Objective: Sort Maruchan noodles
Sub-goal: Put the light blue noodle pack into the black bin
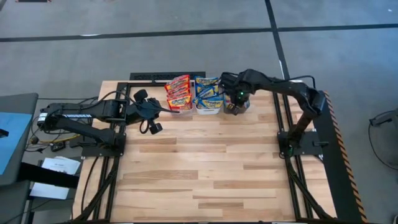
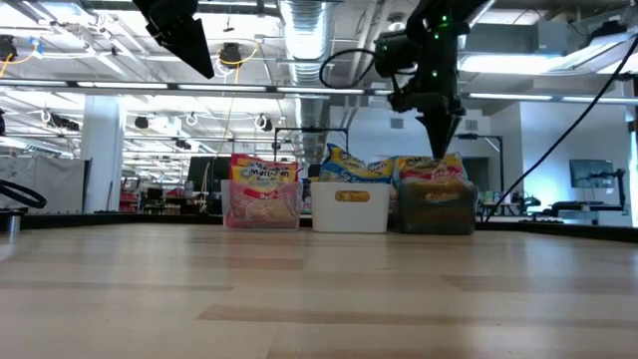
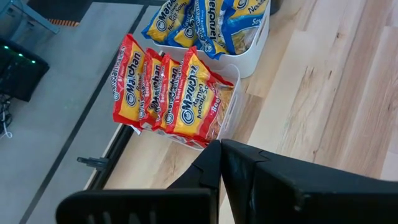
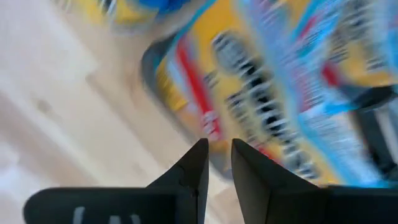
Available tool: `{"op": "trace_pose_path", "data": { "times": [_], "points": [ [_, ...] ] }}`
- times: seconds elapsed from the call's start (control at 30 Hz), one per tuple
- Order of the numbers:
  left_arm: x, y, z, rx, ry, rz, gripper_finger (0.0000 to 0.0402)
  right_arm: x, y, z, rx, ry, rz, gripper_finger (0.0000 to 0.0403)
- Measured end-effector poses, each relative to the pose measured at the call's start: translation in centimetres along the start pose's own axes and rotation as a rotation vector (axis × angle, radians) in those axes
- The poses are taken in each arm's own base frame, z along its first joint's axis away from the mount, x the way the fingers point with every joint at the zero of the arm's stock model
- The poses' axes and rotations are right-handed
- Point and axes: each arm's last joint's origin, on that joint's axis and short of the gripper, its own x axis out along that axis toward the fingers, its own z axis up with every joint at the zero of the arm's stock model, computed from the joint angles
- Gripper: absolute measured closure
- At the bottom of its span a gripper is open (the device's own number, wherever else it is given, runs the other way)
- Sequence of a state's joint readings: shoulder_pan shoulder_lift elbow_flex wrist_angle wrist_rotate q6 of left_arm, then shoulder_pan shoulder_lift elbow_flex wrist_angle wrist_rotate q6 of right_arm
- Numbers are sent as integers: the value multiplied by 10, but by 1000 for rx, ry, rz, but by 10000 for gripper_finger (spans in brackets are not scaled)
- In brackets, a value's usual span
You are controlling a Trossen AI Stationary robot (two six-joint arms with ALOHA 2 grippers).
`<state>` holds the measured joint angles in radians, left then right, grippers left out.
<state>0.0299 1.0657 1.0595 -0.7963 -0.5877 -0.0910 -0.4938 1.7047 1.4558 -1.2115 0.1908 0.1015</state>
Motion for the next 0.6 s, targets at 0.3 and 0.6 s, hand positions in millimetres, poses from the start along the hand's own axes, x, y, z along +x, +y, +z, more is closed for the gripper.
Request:
{"op": "trace_pose_path", "data": {
  "times": [0.3,0.6],
  "points": [
    [0,0,0,-1,0,0,401,13,-7,9,12,-11,54,310],
    [0,0,0,0,0,0,401,42,0,13,-5,91,57,310]
  ]
}}
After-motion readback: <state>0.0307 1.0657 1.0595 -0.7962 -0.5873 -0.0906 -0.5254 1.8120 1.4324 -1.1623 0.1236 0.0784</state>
